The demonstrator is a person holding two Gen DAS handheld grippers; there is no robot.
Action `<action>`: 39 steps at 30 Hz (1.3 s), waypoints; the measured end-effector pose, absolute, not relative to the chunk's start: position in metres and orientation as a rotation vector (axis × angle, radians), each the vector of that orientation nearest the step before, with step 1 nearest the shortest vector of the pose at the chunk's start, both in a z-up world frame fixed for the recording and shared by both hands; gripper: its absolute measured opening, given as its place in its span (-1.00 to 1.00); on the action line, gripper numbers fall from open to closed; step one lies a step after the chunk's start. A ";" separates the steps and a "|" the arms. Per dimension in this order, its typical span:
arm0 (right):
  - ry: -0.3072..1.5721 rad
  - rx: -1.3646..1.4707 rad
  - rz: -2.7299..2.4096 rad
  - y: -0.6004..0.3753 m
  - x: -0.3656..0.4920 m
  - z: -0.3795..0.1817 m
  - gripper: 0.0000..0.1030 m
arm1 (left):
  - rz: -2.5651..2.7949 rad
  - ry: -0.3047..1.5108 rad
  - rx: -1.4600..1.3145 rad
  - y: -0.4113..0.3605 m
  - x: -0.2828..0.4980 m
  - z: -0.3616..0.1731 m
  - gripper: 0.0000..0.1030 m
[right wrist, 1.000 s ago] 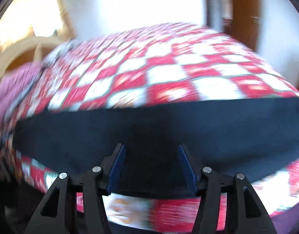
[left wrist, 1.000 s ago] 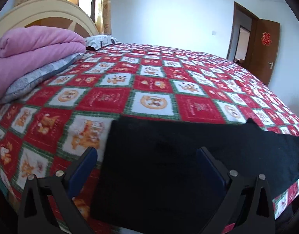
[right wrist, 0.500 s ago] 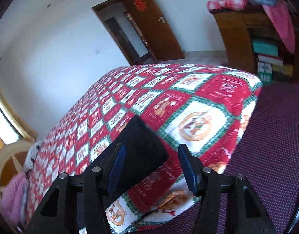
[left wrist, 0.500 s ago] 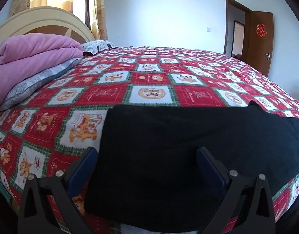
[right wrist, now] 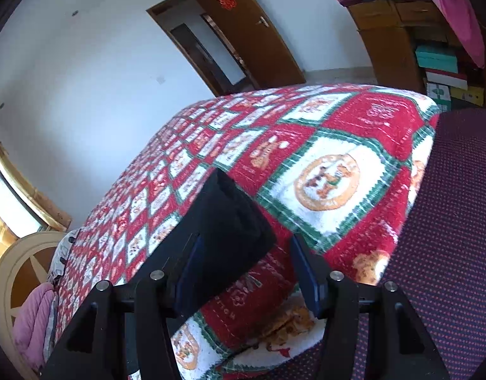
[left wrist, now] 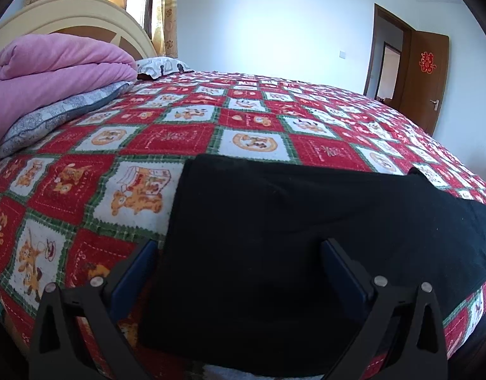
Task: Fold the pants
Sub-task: 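Grasp the black pants end with the right tool and lift it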
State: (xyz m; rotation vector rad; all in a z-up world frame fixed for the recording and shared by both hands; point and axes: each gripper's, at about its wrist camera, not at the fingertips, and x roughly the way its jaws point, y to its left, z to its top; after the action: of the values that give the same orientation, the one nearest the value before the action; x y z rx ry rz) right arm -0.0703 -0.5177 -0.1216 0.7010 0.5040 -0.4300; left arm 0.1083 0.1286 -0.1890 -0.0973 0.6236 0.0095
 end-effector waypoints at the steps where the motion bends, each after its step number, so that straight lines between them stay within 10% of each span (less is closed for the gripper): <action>1: 0.496 0.699 -0.420 -0.516 -0.070 -0.121 0.12 | 0.010 0.624 -0.096 0.129 0.108 -0.189 1.00; 12: 0.465 0.686 -0.431 -0.520 -0.063 -0.130 0.06 | 0.018 0.615 -0.096 0.130 0.108 -0.187 1.00; 17: 0.410 0.717 -0.431 -0.528 -0.062 -0.135 -0.41 | 0.033 0.613 -0.105 0.138 0.109 -0.186 1.00; 23: 0.425 0.694 -0.407 -0.520 -0.058 -0.136 -0.42 | 0.043 0.613 -0.113 0.145 0.109 -0.188 1.00; 25: 0.424 0.696 -0.411 -0.520 -0.058 -0.136 -0.75 | 0.042 0.614 -0.116 0.146 0.109 -0.188 1.00; 39: 0.359 0.475 -0.420 -0.481 -0.049 -0.104 -0.77 | 0.031 0.609 -0.134 0.150 0.111 -0.193 1.00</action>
State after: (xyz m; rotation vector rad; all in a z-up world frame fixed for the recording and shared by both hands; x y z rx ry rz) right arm -0.0489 -0.4808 -0.1038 0.4747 0.3592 -0.4197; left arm 0.1108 0.1497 -0.1926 -0.1344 0.6088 0.0315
